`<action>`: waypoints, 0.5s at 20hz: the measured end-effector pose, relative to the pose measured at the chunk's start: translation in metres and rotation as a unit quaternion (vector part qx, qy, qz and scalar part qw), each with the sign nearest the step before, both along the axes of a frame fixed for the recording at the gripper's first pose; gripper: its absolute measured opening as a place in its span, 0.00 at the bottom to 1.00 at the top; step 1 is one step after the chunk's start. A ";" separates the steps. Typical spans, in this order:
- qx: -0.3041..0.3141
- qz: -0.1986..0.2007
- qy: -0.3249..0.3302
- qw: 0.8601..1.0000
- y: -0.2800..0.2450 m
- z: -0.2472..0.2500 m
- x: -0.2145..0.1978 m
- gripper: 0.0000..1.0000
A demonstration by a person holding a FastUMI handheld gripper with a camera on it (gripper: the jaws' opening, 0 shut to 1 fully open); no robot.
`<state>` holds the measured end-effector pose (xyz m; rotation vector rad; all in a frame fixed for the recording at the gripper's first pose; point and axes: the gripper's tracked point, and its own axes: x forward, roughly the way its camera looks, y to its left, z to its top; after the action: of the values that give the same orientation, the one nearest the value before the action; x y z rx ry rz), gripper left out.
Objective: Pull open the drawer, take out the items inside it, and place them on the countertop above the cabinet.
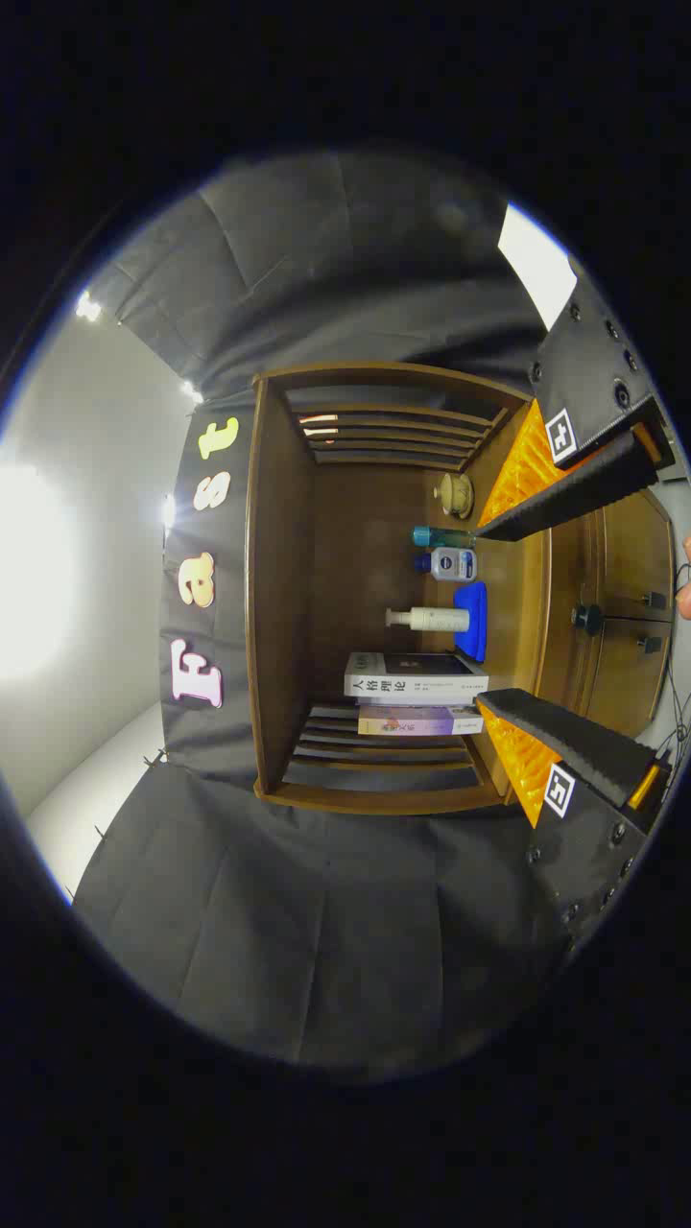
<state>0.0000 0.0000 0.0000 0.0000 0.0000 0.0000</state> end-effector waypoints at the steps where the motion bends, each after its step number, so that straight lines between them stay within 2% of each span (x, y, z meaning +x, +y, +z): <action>1: -0.002 -0.001 0.001 1.000 0.000 -0.002 0.001 0.98; 10: -0.003 0.010 0.020 1.000 0.007 -0.021 0.006 0.98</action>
<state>0.0062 0.0069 -0.0213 -0.0069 0.0409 0.0195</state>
